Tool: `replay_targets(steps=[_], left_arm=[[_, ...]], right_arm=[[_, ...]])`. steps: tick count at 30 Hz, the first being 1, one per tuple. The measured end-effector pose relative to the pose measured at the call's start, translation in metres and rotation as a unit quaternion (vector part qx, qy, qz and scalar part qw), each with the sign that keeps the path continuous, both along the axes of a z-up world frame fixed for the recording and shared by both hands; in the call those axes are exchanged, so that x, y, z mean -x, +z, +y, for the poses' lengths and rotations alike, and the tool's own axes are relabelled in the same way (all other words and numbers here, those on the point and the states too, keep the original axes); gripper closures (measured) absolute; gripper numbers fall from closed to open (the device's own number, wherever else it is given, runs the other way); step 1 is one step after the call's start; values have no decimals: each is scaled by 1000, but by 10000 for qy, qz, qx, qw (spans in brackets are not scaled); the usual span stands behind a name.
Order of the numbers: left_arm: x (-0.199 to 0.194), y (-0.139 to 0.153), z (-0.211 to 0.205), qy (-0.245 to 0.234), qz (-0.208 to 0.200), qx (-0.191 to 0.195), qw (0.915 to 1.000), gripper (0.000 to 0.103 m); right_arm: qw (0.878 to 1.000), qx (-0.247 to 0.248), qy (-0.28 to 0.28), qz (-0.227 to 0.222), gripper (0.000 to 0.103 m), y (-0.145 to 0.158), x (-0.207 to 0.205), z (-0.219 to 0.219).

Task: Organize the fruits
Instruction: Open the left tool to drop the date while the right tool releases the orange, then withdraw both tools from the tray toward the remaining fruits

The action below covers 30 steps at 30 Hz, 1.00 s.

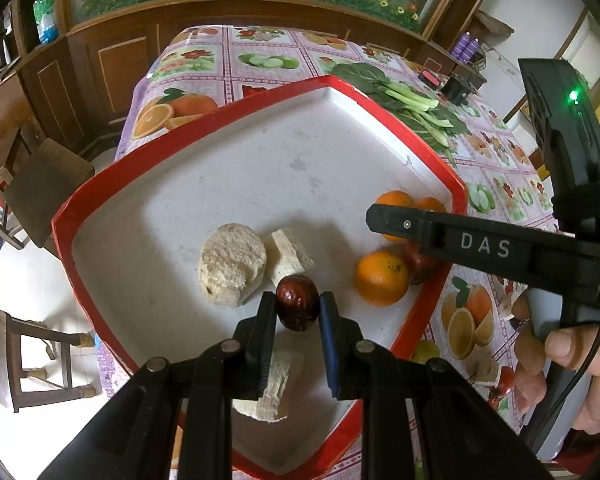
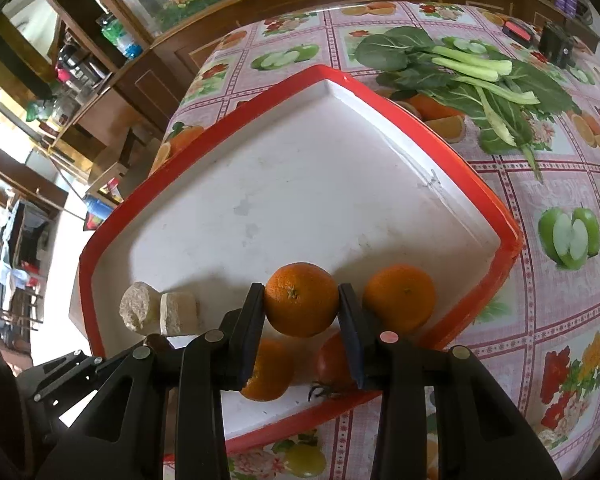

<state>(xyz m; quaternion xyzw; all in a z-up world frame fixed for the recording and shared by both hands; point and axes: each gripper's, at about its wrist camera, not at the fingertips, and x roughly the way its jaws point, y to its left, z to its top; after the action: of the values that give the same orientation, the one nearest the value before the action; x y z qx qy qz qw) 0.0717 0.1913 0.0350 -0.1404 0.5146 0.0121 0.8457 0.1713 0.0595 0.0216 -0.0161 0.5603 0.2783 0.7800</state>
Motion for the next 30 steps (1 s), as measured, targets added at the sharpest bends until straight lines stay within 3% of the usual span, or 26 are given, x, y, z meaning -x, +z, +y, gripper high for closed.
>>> replay_targets(steps=[3, 5, 7, 14, 16, 30], left_arm=[[0, 1, -1, -4, 0, -42, 10000, 77], [1, 1, -3, -3, -3, -73, 10000, 68], [2, 1, -4, -6, -23, -150, 9999, 51], [8, 4, -7, 36, -39, -201, 9998, 33], [10, 5, -8, 52, -66, -268, 9996, 26], [27, 22, -30, -78, -133, -611, 9980, 14]], right_arm=[[10000, -4, -23, 3, 66, 2, 1, -2], [10000, -34, -43, -34, 62, 5, 2, -4], [9999, -64, -41, -80, 62, 9, 3, -5], [9993, -283, -103, -226, 61, 30, 12, -16], [9988, -388, -169, -253, 56, 36, 16, -22], [9969, -455, -428, -473, 33, 50, 49, -75]])
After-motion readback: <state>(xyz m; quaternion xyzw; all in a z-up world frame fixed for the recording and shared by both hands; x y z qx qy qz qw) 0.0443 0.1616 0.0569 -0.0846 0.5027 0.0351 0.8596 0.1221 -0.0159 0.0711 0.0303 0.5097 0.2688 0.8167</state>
